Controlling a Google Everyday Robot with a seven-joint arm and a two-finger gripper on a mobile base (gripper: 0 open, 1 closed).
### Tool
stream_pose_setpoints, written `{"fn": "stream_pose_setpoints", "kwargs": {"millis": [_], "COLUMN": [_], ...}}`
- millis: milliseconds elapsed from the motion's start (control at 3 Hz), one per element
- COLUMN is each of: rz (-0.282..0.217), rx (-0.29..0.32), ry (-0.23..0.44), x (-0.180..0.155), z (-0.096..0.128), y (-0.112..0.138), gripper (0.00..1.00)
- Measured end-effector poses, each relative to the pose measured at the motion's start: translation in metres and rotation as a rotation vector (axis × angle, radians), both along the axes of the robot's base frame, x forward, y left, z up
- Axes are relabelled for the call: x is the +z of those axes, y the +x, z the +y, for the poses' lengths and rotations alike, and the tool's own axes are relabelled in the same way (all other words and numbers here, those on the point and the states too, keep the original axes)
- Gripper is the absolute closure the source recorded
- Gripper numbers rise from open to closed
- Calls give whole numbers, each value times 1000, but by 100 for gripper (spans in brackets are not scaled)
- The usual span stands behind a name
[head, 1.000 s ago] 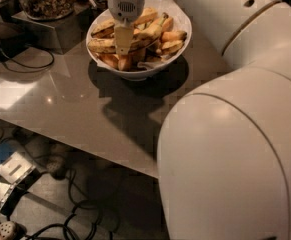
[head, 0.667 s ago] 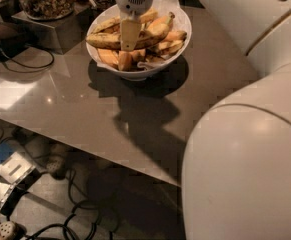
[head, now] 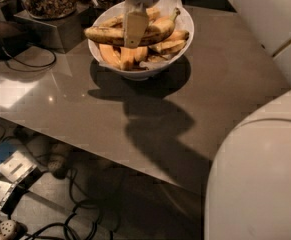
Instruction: Pick banana from white bowl
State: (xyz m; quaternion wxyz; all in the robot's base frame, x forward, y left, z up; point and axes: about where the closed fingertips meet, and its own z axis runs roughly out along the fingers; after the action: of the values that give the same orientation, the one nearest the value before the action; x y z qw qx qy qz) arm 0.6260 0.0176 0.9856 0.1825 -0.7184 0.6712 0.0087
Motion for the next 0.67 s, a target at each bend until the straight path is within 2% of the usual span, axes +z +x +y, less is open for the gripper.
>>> {"fn": "stream_pose_setpoints", "kwargs": {"millis": [333, 667], "rz": [-2, 15], "rx": [-5, 1], "ry": [-17, -4], "x": [4, 6], "z": [-1, -7], "y": [-6, -33], "gripper": [100, 100]}}
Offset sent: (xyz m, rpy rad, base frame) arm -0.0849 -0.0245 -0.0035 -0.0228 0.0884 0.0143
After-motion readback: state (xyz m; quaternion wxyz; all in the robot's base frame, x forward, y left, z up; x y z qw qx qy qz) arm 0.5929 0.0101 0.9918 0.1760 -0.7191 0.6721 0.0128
